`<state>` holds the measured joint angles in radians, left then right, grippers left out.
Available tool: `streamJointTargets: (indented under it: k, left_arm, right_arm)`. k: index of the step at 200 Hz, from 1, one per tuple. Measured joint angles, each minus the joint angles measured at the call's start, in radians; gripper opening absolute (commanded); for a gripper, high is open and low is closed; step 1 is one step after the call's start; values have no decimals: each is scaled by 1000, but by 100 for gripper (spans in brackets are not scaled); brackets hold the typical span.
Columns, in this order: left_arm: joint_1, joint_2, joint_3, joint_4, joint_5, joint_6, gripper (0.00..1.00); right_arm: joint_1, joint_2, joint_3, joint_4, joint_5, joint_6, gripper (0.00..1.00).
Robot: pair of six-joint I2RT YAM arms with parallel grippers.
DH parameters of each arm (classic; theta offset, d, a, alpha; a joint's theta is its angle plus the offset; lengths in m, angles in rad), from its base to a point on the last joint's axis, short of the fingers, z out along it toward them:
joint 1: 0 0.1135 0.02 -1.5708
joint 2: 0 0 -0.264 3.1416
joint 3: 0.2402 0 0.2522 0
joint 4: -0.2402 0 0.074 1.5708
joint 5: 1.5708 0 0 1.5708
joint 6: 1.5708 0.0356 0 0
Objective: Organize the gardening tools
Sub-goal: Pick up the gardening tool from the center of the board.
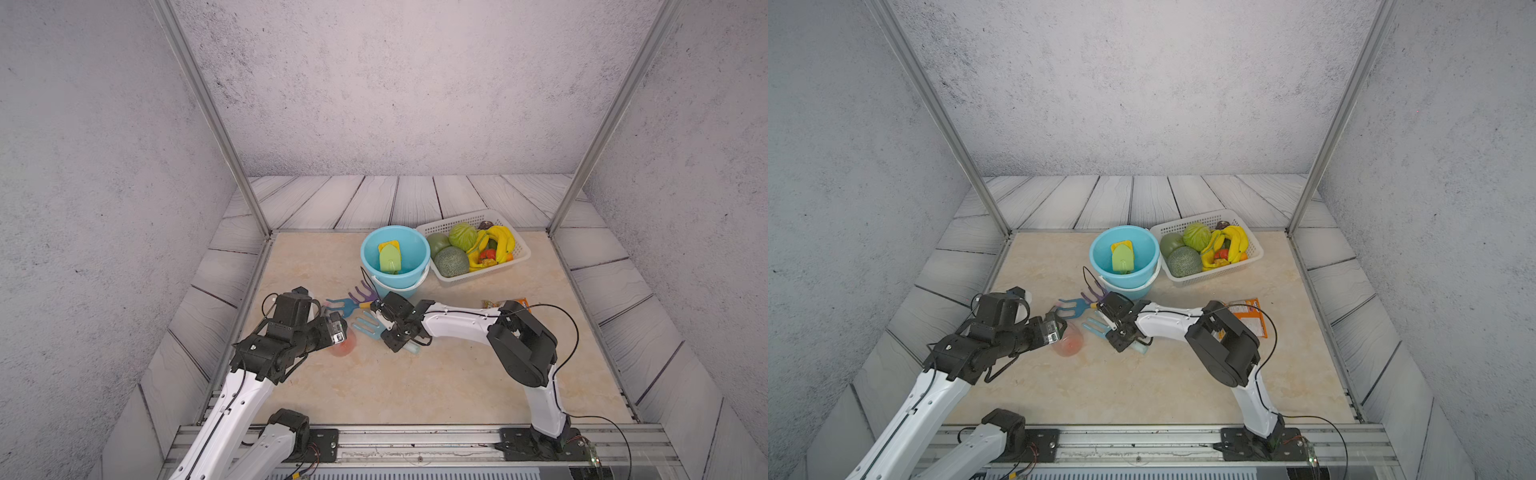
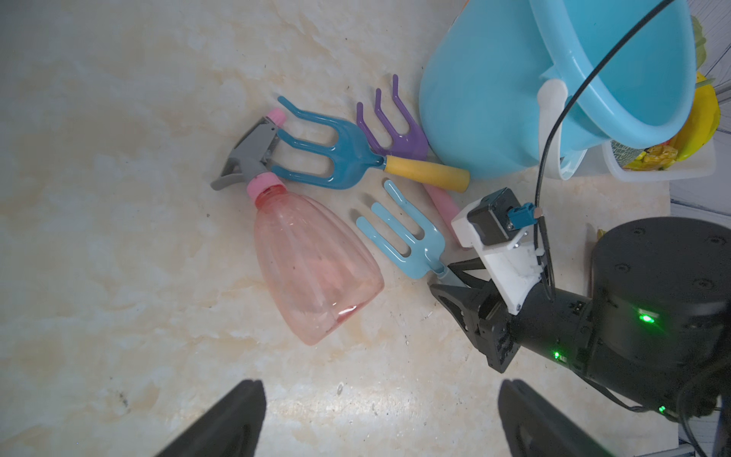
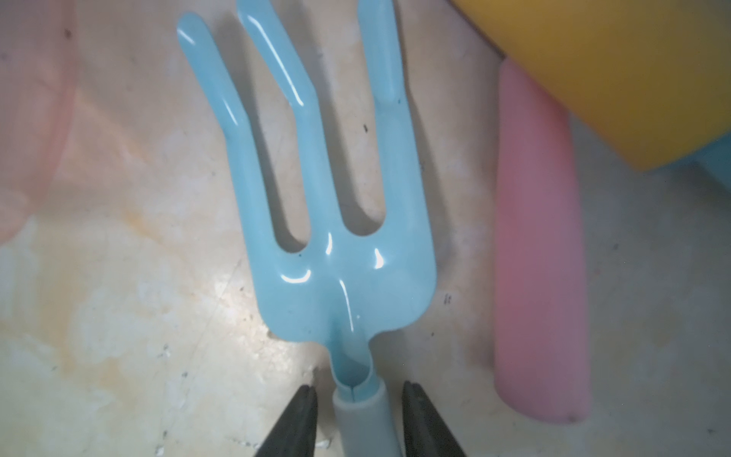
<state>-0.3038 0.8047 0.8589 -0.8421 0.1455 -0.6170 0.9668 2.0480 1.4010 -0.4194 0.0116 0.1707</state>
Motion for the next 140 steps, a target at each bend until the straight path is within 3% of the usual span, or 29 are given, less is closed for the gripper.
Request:
streamJointTargets:
  k: [76,117,140]
  left_arm:
    - [1,-2,0,0,0,0,99]
    - [5,0,0,0,1,0,99]
    - [5,3,0,2,5,0,99]
  right_arm:
    - [12,1,-2,-10,8,0,28]
    - [15,-31,-55,14,21,1,29]
    - [15,-66,-102,10,28,2,37]
